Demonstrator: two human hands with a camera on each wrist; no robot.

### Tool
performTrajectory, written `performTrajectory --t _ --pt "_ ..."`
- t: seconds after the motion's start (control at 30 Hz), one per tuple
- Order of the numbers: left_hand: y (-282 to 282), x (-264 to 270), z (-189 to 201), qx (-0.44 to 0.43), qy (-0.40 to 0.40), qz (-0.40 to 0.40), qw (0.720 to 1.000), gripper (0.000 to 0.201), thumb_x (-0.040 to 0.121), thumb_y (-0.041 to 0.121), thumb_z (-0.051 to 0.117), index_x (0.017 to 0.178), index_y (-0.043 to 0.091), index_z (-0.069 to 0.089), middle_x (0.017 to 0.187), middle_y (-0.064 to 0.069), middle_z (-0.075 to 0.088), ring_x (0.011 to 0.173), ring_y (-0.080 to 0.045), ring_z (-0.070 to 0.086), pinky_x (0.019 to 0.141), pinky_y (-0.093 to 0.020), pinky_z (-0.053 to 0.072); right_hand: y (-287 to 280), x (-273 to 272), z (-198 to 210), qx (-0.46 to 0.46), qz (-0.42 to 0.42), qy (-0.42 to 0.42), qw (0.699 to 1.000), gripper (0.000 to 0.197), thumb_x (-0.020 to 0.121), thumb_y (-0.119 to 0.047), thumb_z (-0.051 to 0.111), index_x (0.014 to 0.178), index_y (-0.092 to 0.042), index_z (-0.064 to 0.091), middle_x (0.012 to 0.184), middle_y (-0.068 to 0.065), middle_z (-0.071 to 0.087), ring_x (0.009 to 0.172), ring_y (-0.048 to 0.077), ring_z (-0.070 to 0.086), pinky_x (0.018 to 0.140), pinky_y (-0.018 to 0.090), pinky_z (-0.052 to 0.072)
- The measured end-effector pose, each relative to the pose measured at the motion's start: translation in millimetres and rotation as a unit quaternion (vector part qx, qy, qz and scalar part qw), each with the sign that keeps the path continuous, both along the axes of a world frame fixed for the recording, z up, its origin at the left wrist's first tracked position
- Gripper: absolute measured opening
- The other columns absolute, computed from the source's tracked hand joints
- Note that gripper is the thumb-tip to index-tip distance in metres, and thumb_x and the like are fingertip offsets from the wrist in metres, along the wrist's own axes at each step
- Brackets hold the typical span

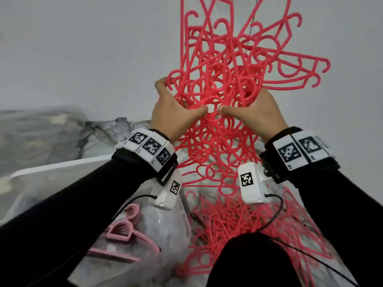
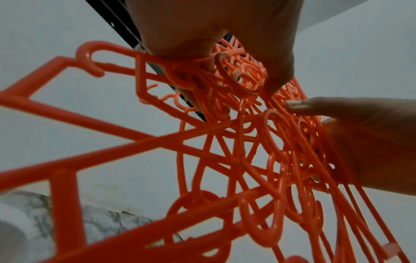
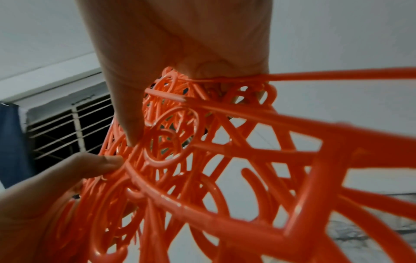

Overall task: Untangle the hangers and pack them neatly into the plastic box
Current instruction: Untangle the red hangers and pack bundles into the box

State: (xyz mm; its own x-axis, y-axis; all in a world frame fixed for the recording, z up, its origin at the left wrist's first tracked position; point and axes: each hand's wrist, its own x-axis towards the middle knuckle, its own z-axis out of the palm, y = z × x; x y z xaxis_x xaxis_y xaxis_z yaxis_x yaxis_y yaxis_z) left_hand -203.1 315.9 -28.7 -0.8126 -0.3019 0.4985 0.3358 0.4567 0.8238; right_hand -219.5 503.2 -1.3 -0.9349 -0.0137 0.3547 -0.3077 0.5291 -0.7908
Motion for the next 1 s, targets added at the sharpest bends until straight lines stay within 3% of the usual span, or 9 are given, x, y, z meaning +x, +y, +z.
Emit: performTrajectory --t 0.17,0.27,0.43,0.53,0.63,0.73,0.83,0.93,1.0 --pt "-64.0 51.1 12.0 0.012 0.015 0.016 1.000 0.083 0.058 0.041 0.078 0.122 0.027 0.026 0.079 0.003 0.068 0.069 -0.012 0.068 0.069 -0.039 0.059 -64.1 27.1 8.9 -0.022 0.070 -0.015 0.997 0.089 0.048 -0.057 0.083 0.122 -0.021 0.051 0.114 -0.003 0.064 0.106 0.016 0.061 0.095 0.038 0.049" --pt "-109.1 80.5 3.4 0.020 0.010 0.034 0.999 0.090 0.053 0.046 0.081 0.122 0.027 0.027 0.078 0.003 0.068 0.067 -0.010 0.069 0.062 -0.031 0.058 -110.7 42.0 -4.5 -0.028 0.120 -0.033 0.992 0.091 0.046 -0.062 0.080 0.122 -0.022 0.050 0.112 -0.005 0.064 0.103 0.015 0.062 0.092 0.038 0.051" --pt "-178.0 119.6 -30.4 0.027 -0.030 0.051 0.998 0.090 0.050 0.050 0.085 0.119 0.034 0.029 0.092 -0.002 0.072 0.081 -0.014 0.072 0.083 -0.045 0.056 -186.7 61.8 -54.2 -0.048 0.162 -0.080 0.982 0.098 0.045 -0.066 0.077 0.127 -0.023 0.044 0.118 -0.005 0.062 0.108 0.015 0.060 0.093 0.040 0.050" --pt "-203.6 137.0 -55.2 0.028 -0.058 0.069 0.996 0.090 0.049 0.052 0.082 0.120 0.035 0.030 0.090 -0.002 0.072 0.082 -0.017 0.072 0.085 -0.048 0.054 -218.5 73.3 -91.1 -0.070 0.167 -0.110 0.977 0.091 0.050 -0.060 0.080 0.124 -0.024 0.042 0.117 -0.006 0.061 0.108 0.015 0.059 0.094 0.037 0.050" --pt "-219.0 144.6 -75.6 0.015 -0.068 0.077 0.995 0.088 0.052 0.040 0.087 0.120 0.035 0.030 0.092 -0.001 0.072 0.082 -0.016 0.072 0.080 -0.035 0.056 -234.6 80.6 -123.5 -0.101 0.166 -0.137 0.971 0.077 0.049 -0.054 0.084 0.110 -0.033 0.042 0.103 -0.014 0.062 0.098 0.010 0.061 0.093 0.033 0.050" --pt "-223.9 150.1 -99.7 -0.008 -0.078 0.072 0.994 0.085 0.060 0.020 0.090 0.120 0.035 0.031 0.087 0.000 0.071 0.080 -0.008 0.071 0.073 -0.016 0.053 -239.9 87.3 -152.6 -0.108 0.160 -0.167 0.967 0.080 0.046 -0.051 0.086 0.108 -0.035 0.039 0.099 -0.018 0.059 0.093 0.005 0.058 0.087 0.023 0.044" --pt "-229.2 162.1 -127.7 -0.001 -0.137 0.051 0.989 0.087 0.063 0.022 0.088 0.125 0.029 0.027 0.104 -0.002 0.069 0.092 -0.013 0.070 0.087 -0.037 0.054 -244.2 96.8 -181.3 -0.081 0.166 -0.212 0.960 0.080 0.050 -0.047 0.087 0.108 -0.027 0.036 0.101 -0.015 0.054 0.098 0.008 0.055 0.087 0.020 0.038" --pt "-242.8 169.2 -145.0 -0.081 -0.185 0.050 0.978 0.092 0.065 0.031 0.086 0.130 0.023 0.022 0.114 0.003 0.063 0.101 -0.009 0.066 0.093 -0.035 0.051 -249.8 104.3 -205.4 -0.034 0.168 -0.262 0.950 0.088 0.051 -0.054 0.085 0.118 -0.018 0.038 0.110 -0.005 0.057 0.105 0.013 0.056 0.090 0.020 0.039" --pt "-249.7 167.7 -150.8 -0.123 -0.221 0.040 0.967 0.092 0.066 0.035 0.084 0.131 0.018 0.021 0.113 0.002 0.063 0.102 -0.014 0.065 0.093 -0.036 0.050 -250.5 103.7 -214.5 -0.014 0.177 -0.304 0.936 0.084 0.052 -0.057 0.083 0.113 -0.020 0.039 0.108 -0.006 0.057 0.103 0.013 0.056 0.089 0.021 0.040"
